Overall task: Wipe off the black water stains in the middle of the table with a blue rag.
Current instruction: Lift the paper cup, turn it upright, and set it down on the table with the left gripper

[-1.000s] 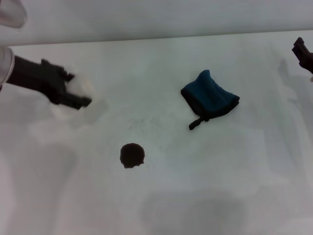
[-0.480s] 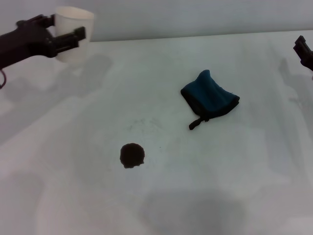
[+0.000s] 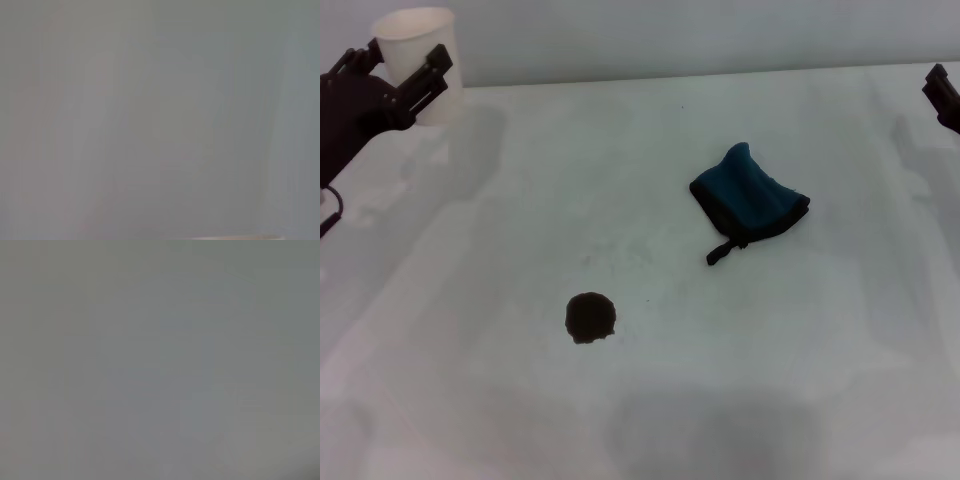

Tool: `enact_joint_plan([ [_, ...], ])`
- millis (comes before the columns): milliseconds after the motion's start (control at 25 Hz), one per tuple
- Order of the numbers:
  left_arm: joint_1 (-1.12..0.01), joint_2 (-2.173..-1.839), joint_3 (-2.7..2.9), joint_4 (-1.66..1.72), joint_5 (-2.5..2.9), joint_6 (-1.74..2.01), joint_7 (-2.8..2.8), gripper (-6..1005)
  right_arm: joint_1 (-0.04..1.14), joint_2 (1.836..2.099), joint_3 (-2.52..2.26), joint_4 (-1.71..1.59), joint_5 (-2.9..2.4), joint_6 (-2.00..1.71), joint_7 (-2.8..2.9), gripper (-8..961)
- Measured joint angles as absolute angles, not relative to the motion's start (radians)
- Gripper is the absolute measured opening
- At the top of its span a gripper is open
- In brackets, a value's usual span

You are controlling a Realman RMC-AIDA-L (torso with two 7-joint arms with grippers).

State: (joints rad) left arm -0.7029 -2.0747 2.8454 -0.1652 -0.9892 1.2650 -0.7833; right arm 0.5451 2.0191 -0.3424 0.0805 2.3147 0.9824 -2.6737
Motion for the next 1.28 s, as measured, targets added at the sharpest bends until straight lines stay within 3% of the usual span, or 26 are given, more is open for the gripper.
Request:
enact_joint_plan([
  [320, -0.673, -2.084, 2.844, 0.084, -1.268, 1.044, -0.291, 798, 0.548, 2.021, -0.347, 0.072, 2.315, 0.980, -2.674, 800],
  [1280, -0.600, -2.089, 2.844, 0.211, -1.276, 0.901, -0.108, 805, 0.543, 2.023, -0.346, 0.078, 2.315, 0.980, -2.674, 798],
])
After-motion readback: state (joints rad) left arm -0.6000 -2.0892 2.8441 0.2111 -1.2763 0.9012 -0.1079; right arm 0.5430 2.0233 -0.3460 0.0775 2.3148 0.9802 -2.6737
